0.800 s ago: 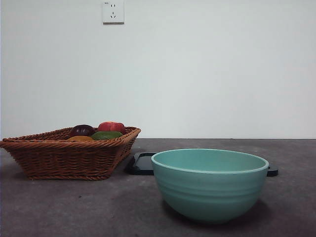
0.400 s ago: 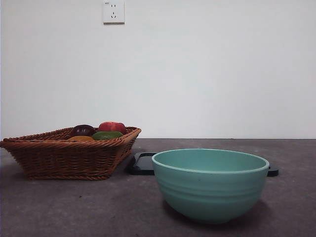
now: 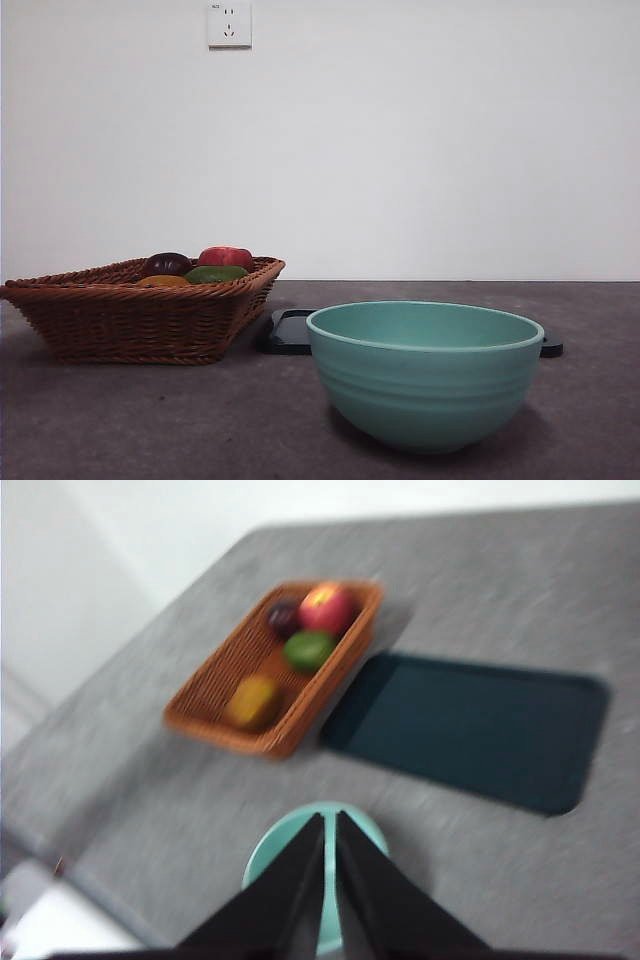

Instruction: Pick up the wifruite, put it on the bowl, pick up the plate, put it on desk

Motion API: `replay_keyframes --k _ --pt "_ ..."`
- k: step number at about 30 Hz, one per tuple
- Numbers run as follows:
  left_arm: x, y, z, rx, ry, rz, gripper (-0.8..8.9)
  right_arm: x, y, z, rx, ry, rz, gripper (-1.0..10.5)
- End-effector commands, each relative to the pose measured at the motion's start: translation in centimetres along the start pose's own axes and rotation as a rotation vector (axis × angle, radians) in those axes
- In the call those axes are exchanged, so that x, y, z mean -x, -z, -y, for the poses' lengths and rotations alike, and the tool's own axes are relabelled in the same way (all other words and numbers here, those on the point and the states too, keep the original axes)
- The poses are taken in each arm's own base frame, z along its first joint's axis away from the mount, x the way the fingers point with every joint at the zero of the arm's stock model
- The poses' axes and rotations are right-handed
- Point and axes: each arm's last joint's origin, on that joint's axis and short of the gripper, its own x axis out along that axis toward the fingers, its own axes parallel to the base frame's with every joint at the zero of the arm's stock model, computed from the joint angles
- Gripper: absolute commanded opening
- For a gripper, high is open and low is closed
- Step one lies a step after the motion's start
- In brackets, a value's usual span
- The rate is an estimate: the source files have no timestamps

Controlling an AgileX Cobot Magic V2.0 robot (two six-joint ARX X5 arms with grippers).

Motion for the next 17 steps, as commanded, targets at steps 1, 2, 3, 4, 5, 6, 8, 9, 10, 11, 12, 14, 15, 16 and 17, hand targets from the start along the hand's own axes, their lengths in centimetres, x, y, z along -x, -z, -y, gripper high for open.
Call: replay_keyframes --k 1,2,3,4,5,6,8,9,10,11,12,14,15,16,17 --pt "0.2 -0.5 0.5 -0.058 0.037 -0.041 0.16 -0.6 -0.7 -0.3 0.067 -0.065 -0.073 0.1" --pt "0.2 -0.5 0.6 -0.064 0.049 -0.059 0.16 -0.8 -0.8 -0.3 0.074 -0.079 -0.093 0.1" --pt "0.2 -0.5 0.7 -0.07 0.062 -0.078 0.16 -0.9 -0.9 -0.3 0.076 -0.089 -0.107 0.1" --pt "0.2 -0.5 0.8 -0.077 0.077 -0.097 0.16 -1.1 -1.0 -0.3 0.077 -0.099 -0.118 0.1" --pt "0.3 -0.5 1.0 -0.085 0.093 -0.117 0.16 -1.2 -1.1 -0.3 0.078 -0.112 -0.126 0.1" --pt "0.3 -0.5 1.1 -0.086 0.106 -0.141 0.16 -1.2 -1.2 -0.3 0.079 -0.119 -0.126 0.1" --pt "0.2 -0.4 1.3 -0.099 0.148 -0.201 0.16 -1.0 -1.3 -0.4 0.083 -0.119 -0.116 0.1" --pt "0.1 -0.4 1.3 -0.106 0.161 -0.224 0.16 -0.9 -1.4 -0.5 0.087 -0.121 -0.109 0.1" --pt "0.1 -0.3 1.4 -0.117 0.175 -0.247 0.16 -0.9 -1.5 -0.6 0.09 -0.122 -0.104 0.1" --pt "-0.1 -0.4 1.4 -0.132 0.184 -0.262 0.16 -0.7 -1.6 -0.6 0.096 -0.123 -0.097 0.1" --pt "-0.2 -0.4 1.4 -0.145 0.189 -0.27 0.16 -0.6 -1.7 -0.7 0.098 -0.123 -0.094 0.1" --pt "-0.4 -0.5 1.4 -0.161 0.195 -0.279 0.16 -0.4 -1.8 -0.8 0.1 -0.125 -0.088 0.1" --pt "-0.4 -0.5 1.4 -0.165 0.197 -0.281 0.16 -0.4 -1.9 -0.8 0.102 -0.125 -0.085 0.1" --pt "-0.5 -0.5 1.4 -0.171 0.198 -0.283 0.16 -0.3 -1.9 -0.9 0.103 -0.125 -0.083 0.1" --pt "-0.5 -0.5 1.4 -0.175 0.199 -0.284 0.16 -0.3 -2.0 -0.9 0.104 -0.124 -0.08 0.1"
